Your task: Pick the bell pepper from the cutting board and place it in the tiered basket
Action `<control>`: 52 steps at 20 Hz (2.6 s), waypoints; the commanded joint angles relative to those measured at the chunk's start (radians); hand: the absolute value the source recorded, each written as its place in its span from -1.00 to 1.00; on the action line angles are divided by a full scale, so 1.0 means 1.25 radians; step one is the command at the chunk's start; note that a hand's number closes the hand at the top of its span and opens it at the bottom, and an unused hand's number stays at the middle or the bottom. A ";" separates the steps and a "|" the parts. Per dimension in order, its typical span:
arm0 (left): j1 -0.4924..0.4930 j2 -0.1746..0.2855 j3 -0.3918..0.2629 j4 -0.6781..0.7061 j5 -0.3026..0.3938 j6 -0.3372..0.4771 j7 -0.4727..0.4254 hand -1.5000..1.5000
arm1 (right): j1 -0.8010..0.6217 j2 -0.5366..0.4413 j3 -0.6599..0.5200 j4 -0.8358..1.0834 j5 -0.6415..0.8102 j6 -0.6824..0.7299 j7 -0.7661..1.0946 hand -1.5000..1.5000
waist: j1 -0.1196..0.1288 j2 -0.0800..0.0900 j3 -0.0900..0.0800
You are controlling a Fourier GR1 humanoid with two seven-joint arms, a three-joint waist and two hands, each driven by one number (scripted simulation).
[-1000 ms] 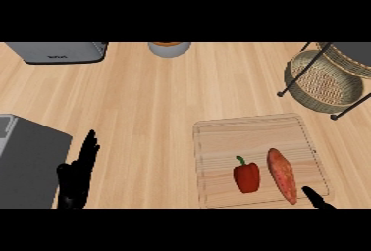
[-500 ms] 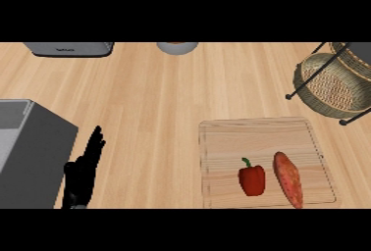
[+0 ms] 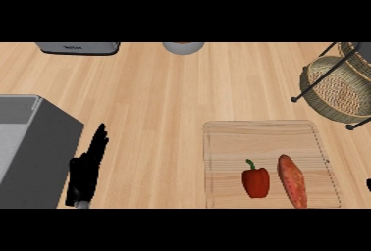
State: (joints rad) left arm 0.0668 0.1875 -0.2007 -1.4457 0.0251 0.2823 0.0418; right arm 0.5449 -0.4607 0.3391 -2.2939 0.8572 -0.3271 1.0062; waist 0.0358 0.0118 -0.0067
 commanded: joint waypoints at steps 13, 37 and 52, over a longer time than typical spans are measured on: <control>0.002 -0.009 0.023 0.053 0.016 -0.021 -0.032 0.00 | -0.296 0.321 0.177 0.188 0.329 0.396 0.309 -1.00 | -0.012 -0.004 0.003; 0.010 -0.011 0.033 0.051 0.000 -0.025 -0.019 0.00 | -0.486 0.368 0.066 0.410 0.161 0.477 0.384 -1.00 | -0.022 -0.007 0.004; -0.008 -0.032 0.039 0.054 -0.015 -0.009 -0.001 0.00 | -0.429 0.368 0.017 0.508 0.110 0.382 0.301 -1.00 | -0.031 -0.009 0.005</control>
State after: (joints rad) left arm 0.0753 0.1609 -0.1541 -1.4127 0.0146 0.2590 0.0094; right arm -0.0146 -0.0144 0.3760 -1.6907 0.9982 0.1773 1.2220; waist 0.0048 -0.0033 0.0007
